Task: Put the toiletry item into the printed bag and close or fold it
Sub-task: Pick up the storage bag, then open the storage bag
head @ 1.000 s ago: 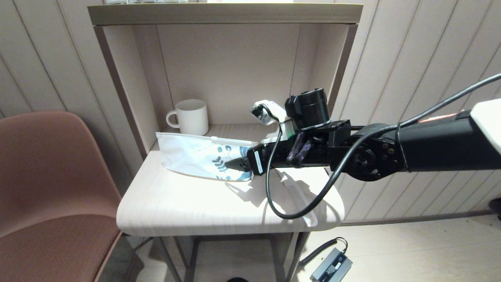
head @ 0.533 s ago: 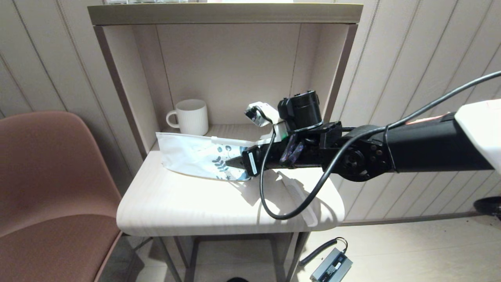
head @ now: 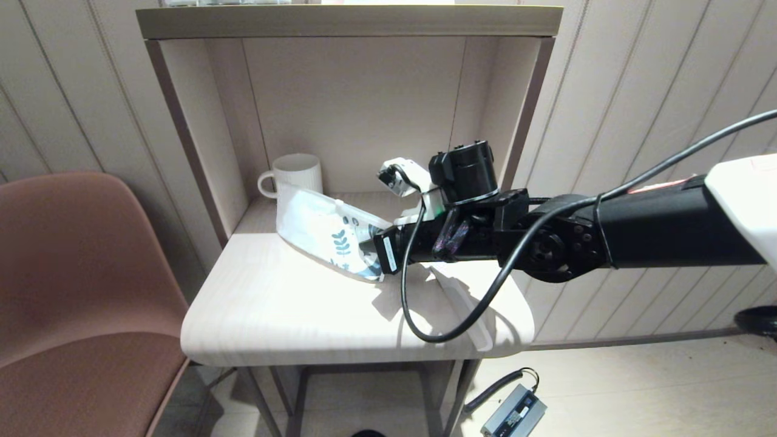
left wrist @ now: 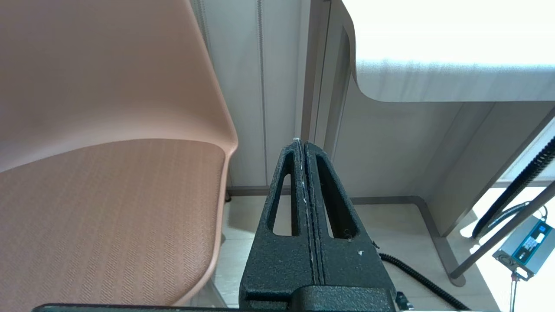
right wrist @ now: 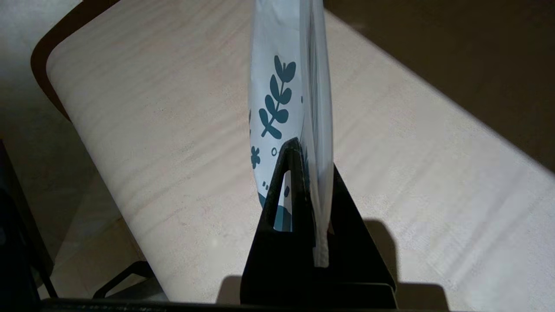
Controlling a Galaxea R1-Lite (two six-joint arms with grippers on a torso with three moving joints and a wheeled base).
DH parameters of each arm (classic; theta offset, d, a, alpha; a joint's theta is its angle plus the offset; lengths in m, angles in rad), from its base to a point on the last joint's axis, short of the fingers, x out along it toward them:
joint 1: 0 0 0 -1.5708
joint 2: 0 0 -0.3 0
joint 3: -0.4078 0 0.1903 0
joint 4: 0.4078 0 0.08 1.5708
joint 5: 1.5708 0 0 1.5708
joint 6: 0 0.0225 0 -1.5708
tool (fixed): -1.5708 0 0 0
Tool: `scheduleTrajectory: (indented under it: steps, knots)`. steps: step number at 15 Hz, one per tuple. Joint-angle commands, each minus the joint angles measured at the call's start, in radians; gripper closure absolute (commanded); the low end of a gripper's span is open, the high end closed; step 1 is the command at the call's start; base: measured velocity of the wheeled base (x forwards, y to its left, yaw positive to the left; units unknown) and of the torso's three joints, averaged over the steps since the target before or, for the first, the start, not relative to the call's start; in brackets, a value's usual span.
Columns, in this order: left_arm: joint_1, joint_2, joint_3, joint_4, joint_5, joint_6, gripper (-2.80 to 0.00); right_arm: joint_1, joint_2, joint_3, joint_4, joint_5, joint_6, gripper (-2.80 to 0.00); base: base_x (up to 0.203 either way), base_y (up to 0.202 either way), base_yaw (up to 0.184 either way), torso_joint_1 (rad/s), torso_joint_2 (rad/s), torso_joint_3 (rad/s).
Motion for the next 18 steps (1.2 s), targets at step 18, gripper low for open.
scheduleTrajectory:
  steps: [18]
  knots:
    - [-0.009,0.845,-0.934,0.167,-0.896,-0.109,0.00,0.085,-0.592,0.149,0.630,0.122,-0.128,0.00,0.000,0.000,0.000,0.000,0.00,0.000]
